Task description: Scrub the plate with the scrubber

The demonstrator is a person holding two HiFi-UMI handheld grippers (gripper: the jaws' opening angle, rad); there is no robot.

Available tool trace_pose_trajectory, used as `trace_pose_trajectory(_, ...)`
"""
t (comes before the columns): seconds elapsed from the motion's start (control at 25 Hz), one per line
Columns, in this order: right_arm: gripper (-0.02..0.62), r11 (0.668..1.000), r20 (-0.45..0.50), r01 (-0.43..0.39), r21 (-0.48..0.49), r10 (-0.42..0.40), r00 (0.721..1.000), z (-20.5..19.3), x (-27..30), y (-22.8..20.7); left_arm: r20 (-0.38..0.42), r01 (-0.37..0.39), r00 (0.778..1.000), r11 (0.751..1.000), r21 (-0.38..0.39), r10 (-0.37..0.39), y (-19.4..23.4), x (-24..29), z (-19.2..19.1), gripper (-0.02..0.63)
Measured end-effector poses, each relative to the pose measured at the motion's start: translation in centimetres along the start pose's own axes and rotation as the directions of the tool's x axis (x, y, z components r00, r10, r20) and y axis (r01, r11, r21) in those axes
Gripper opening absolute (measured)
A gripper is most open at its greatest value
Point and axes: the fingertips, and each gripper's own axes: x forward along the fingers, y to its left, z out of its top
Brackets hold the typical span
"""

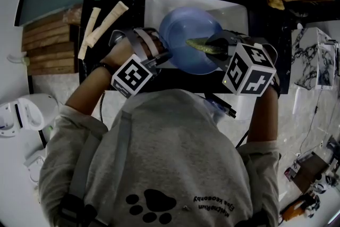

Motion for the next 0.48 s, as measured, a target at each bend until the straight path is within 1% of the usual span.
trace_pose_trajectory(0.08,0.067,0.995,-0.021,0.095,0.001,-0.095,0.995,-1.0,0.5,-1.8,0.000,0.000,1.000,1.000,0.000,0.000,0.0,0.0,0.0,0.043)
trace_pose_trajectory(0.12,0.067,0.989,-0.030,0.148,0.008,-0.147,0.989,-1.6,0.8,-2.8,0.001,-0.001,1.000,1.000,0.000,0.001,0.0,-0.1,0.0,0.043)
trace_pose_trajectory(0.24,0.067,0.960,-0.057,0.276,0.039,-0.274,0.960,-3.3,1.8,-5.6,0.005,-0.007,1.000,1.000,0.001,0.007,0.2,-0.2,0.2,0.043)
trace_pose_trajectory(0.36,0.069,0.933,-0.093,0.356,0.056,-0.350,0.932,-4.9,2.6,-7.3,0.008,-0.017,1.000,1.000,0.004,0.017,0.5,-0.4,0.3,0.043)
trace_pose_trajectory(0.48,0.069,0.911,-0.148,0.412,0.010,-0.406,0.902,-6.3,3.1,-8.2,0.012,-0.027,1.000,1.000,0.004,0.027,0.8,-0.6,0.4,0.043)
